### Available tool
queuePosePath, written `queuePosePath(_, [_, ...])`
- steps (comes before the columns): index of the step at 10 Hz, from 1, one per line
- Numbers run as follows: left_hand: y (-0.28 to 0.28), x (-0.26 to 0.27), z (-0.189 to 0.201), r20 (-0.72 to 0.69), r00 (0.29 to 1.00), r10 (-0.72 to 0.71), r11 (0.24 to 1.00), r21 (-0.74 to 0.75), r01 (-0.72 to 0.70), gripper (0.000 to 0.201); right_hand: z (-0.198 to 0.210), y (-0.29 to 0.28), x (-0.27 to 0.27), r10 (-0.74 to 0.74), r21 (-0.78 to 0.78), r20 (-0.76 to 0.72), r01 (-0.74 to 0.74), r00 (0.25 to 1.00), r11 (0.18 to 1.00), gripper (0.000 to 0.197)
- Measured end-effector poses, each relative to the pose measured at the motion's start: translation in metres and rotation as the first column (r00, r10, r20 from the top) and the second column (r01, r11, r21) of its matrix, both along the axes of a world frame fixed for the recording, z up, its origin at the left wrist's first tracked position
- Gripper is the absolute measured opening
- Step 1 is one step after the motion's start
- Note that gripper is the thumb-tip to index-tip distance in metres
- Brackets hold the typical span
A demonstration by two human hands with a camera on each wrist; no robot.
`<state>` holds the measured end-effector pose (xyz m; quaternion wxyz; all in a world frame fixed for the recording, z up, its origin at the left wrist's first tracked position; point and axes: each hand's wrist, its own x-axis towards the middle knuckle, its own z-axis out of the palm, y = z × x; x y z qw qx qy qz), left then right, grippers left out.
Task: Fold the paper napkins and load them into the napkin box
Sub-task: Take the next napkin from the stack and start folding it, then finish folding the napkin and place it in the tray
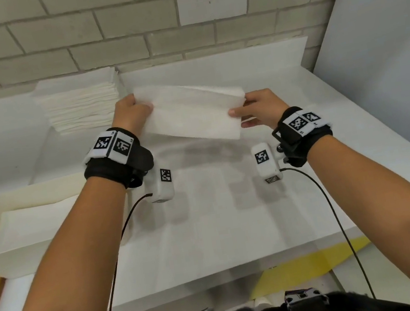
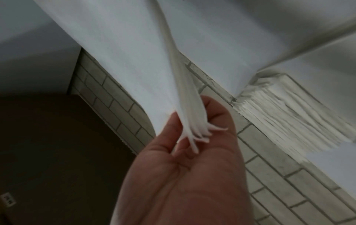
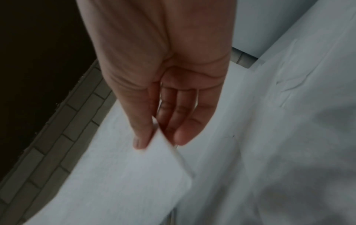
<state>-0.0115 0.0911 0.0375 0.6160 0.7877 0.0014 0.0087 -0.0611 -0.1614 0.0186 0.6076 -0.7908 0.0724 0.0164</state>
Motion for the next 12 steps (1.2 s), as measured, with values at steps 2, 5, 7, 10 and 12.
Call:
queuePosePath(2, [0.018,-0.003,0.005,-0.076,0.988,0.132,0.986,0.115,-0.123,0.023,0.005,0.027,-0.004,-0.012,0.081,0.022,0.010,1.000,0.997,0.007])
queuePosePath(5, [0.133,-0.047,0.040,-0.065,0.940,0.335,0.777,0.584,-0.236,0.029,0.044,0.130,0.004,0.304,0.032,0.026,-0.305,0.952,0.952,0.012])
queuePosePath(7, [0.221,-0.061,0.024,-0.213,0.907,0.363,0.523,0.852,-0.009,0.026,0.046,0.226,-0.002,0.450,-0.119,-0.133,-0.465,0.883,0.877,0.004])
queuePosePath(10, [0.251,-0.042,-0.010,-0.342,0.927,0.157,0.308,0.908,0.283,0.024,0.033,0.302,-0.017,0.344,-0.596,-0.415,-0.537,0.843,0.597,0.015])
queuePosePath(12, [0.253,-0.035,-0.011,-0.406,0.913,0.044,0.228,0.894,0.386,0.028,0.030,0.304,-0.020,0.245,-0.667,-0.442,-0.499,0.863,0.553,0.021])
